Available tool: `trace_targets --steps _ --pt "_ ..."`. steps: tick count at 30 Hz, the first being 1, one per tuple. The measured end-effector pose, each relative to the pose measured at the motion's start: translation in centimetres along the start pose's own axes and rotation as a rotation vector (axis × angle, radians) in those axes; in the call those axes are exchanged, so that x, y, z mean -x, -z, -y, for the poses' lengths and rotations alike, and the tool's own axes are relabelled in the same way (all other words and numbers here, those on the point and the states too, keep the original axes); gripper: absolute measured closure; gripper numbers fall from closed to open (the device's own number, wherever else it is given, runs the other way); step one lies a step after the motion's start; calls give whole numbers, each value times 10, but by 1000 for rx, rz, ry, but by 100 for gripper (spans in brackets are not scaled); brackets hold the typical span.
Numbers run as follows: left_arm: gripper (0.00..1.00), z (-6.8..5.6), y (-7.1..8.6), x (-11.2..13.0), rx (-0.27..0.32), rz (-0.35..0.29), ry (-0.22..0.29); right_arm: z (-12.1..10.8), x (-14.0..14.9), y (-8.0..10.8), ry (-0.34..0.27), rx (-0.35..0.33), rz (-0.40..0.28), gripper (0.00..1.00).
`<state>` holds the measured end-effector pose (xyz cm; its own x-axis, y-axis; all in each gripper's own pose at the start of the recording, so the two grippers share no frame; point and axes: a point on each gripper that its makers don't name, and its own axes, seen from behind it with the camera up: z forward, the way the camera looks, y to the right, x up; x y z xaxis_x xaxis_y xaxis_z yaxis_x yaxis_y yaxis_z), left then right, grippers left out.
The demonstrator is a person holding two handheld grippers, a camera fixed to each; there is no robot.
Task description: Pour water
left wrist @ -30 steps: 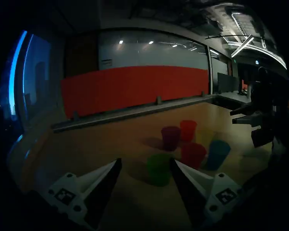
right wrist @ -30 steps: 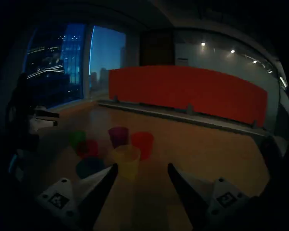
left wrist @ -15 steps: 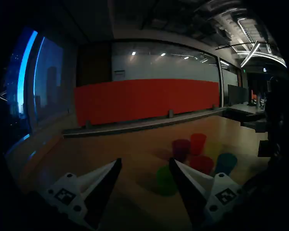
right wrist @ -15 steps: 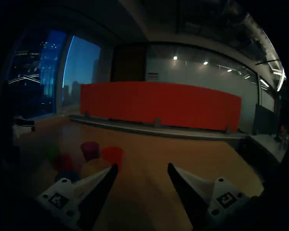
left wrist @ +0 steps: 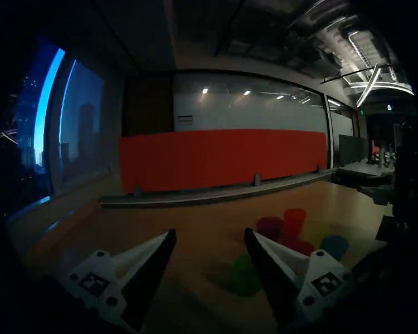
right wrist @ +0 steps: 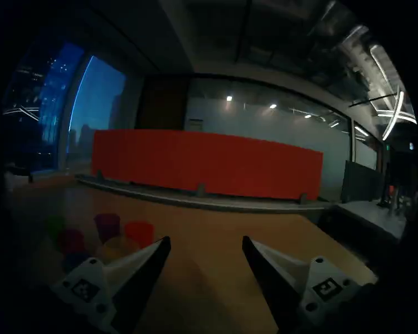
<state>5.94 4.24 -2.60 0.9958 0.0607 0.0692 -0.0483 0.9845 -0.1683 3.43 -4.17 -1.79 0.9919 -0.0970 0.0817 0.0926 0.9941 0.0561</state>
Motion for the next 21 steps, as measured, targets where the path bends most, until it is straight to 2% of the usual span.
trace_targets --steps 4,9,15,21 --pt "9 5 1 -6 -29 -24 18 -6 -3 2 -22 35 -10 1" --pt "9 10 3 -12 -57 -48 34 -13 -6 5 -22 75 -17 1" --pt "10 18 5 -20 -102 -88 16 -20 -10 10 -19 104 -26 1" --pt "9 19 4 -21 -126 -106 -10 -25 -14 12 -13 122 -28 1"
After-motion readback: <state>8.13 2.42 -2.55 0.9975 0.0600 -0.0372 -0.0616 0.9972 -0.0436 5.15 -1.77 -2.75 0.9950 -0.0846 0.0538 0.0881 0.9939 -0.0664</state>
